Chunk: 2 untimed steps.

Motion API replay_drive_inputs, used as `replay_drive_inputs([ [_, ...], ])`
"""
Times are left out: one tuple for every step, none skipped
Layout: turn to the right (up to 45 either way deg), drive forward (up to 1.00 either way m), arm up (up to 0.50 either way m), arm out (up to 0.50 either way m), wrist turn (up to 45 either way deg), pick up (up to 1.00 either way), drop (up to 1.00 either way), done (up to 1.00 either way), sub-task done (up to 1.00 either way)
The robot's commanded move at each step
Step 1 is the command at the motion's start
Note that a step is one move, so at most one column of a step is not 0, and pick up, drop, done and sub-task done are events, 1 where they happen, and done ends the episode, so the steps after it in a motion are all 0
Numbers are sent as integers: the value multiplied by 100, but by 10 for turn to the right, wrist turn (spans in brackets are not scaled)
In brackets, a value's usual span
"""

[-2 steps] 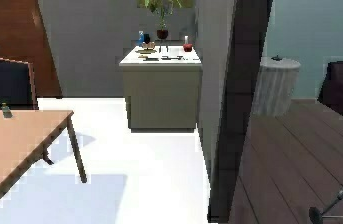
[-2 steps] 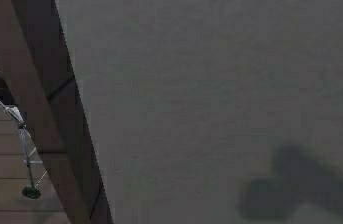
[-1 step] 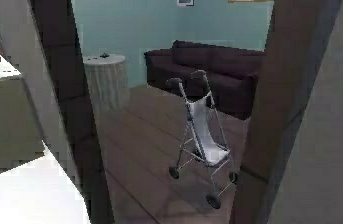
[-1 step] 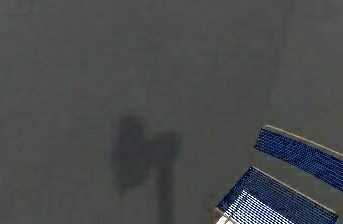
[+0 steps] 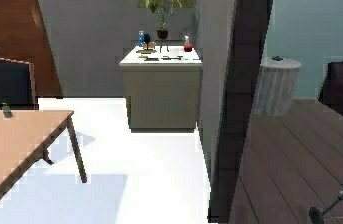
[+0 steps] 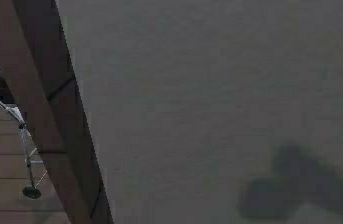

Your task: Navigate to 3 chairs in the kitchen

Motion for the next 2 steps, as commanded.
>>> replay_drive_inputs([
  [450,0,0,0,0,0,0,0,0],
  [-450,0,0,0,0,0,0,0,0],
])
